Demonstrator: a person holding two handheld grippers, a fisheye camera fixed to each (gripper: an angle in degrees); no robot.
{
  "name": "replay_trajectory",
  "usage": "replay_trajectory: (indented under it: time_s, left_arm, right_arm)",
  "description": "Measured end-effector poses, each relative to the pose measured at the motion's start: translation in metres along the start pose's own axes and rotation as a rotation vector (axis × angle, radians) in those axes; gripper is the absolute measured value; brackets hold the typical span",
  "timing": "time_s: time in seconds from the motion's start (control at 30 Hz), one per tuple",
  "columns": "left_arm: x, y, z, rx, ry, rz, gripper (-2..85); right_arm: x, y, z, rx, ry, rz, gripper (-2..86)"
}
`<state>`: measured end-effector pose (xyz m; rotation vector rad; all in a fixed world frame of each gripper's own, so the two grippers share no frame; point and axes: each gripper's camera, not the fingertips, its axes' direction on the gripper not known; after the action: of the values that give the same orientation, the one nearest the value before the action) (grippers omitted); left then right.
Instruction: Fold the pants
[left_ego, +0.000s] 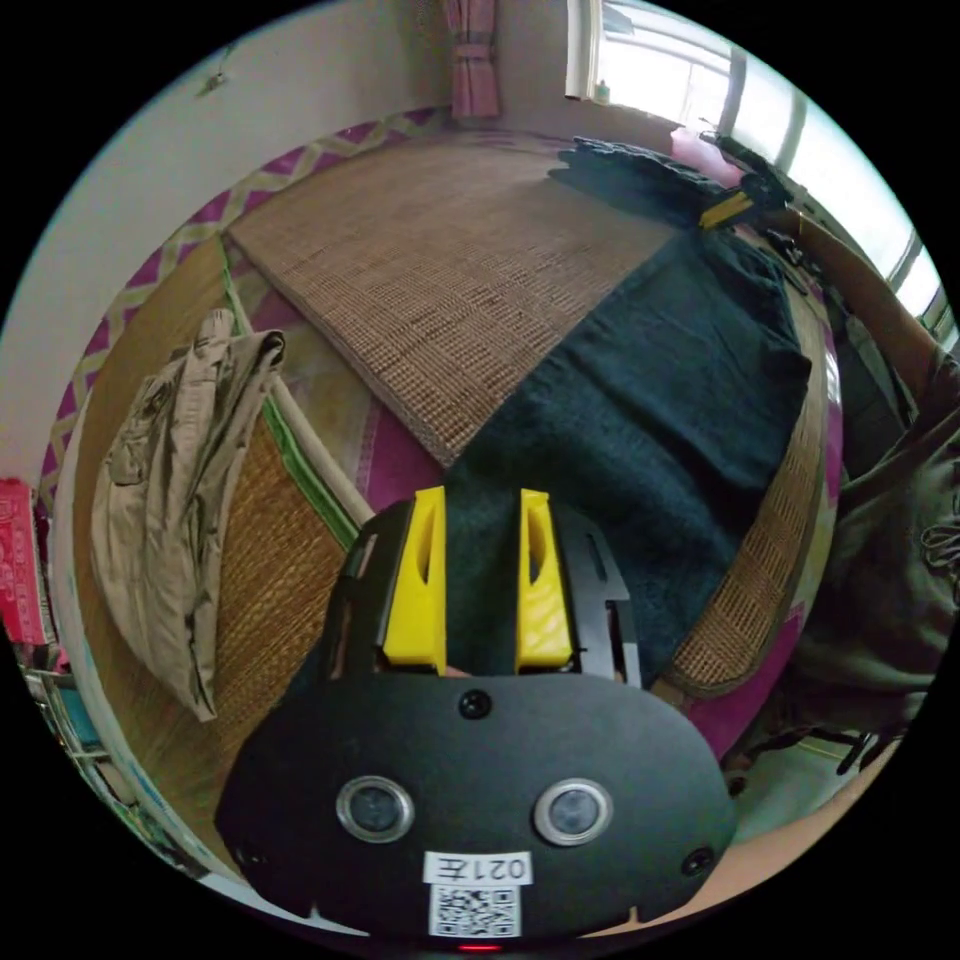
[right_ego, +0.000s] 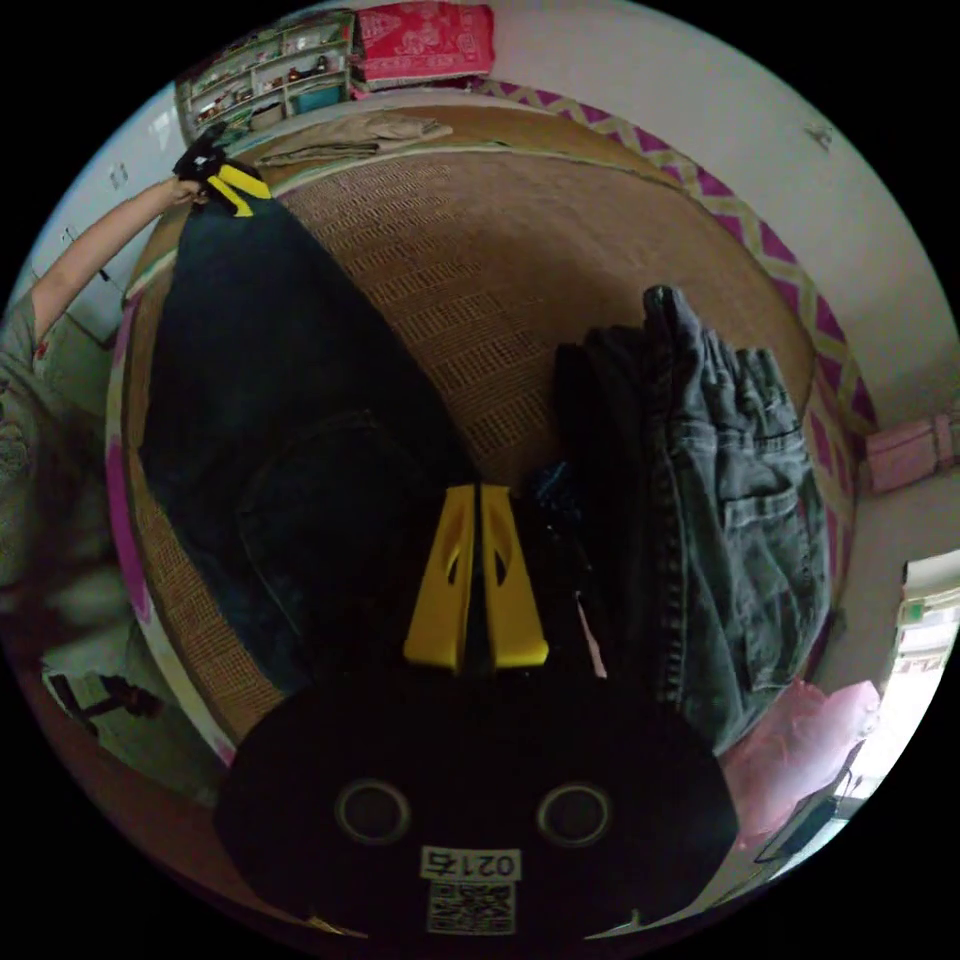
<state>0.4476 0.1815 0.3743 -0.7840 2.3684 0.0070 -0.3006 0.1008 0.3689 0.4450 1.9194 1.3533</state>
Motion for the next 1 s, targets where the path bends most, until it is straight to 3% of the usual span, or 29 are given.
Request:
replay_trajectory:
  time_s: [0.1, 0.33, 0.57, 0.77, 0.83, 1.0]
  left_arm:
    - [0.004, 0.011, -0.012, 0.041, -0.083, 0.014, 0.2]
    - [0.009, 0.051, -0.074, 0.253, -0.144, -0.068, 0.0]
    - [0.021, 0.024, -0.046, 0.082, -0.069, 0.039, 12.3]
    - [-0.001, 0.030, -0.044, 0.021, 0.079, 0.044, 9.1]
    - [-0.004, 0.054, -0.078, 0.147, 0.090, 0.044, 2.0]
    - [0.030, 0.128, -0.177, 0.440, 0.050, 0.081, -0.6]
  right_arm:
    - [-0.012, 0.016, -0.025, 0.064, -0.032, -0.006, -0.8]
    - [-0.081, 0.067, -0.117, 0.287, 0.073, -0.052, -1.0]
    - [-0.121, 0.078, -0.148, 0.279, 0.136, -0.068, -1.0]
    - [-0.128, 0.091, -0.166, 0.276, 0.083, -0.059, -1.0]
    - [-0.134, 0.096, -0.172, 0.272, 0.092, -0.052, -1.0]
    - [-0.150, 0.132, -0.197, 0.323, 0.116, -0.013, -1.0]
